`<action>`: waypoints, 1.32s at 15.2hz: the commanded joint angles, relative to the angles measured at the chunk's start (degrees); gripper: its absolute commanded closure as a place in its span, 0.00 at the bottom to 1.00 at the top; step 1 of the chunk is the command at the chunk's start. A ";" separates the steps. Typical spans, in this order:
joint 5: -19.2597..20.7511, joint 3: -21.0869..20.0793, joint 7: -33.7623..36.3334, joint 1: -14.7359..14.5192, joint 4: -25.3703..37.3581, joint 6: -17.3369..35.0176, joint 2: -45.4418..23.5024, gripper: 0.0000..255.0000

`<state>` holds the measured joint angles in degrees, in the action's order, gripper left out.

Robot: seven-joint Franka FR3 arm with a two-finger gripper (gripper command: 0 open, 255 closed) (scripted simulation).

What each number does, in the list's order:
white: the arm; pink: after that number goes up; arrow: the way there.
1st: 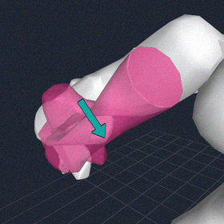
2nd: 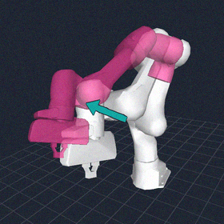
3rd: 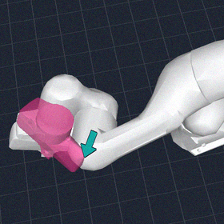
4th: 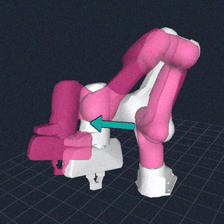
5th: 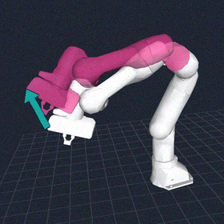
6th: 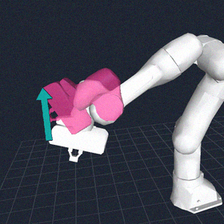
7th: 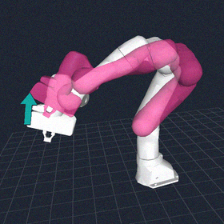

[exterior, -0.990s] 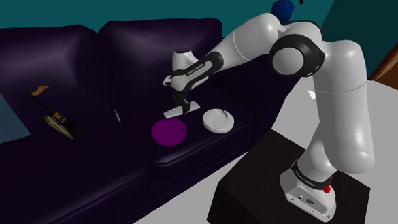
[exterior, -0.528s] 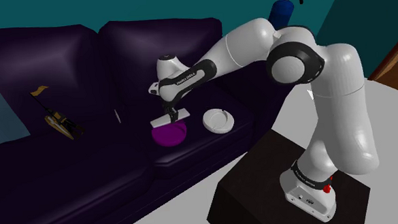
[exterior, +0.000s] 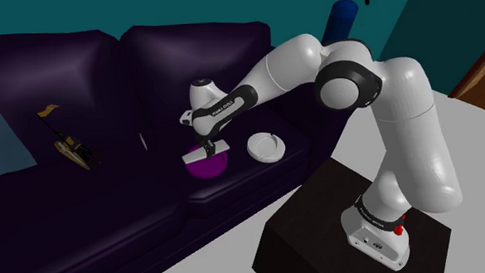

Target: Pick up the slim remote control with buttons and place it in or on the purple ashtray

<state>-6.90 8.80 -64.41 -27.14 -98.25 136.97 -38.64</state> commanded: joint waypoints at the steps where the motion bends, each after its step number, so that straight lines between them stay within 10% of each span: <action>1: -0.18 -0.14 -0.13 0.16 0.18 0.92 -1.06 1.00; 12: -0.49 -0.44 -0.30 0.38 0.63 2.63 -3.21 1.00; 13: -0.49 -0.44 -0.30 0.38 0.63 2.62 -3.21 0.00; 20: -0.07 -0.03 -0.05 0.04 0.02 0.33 -0.31 0.00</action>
<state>-7.12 8.63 -64.73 -26.82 -97.80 137.99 -40.05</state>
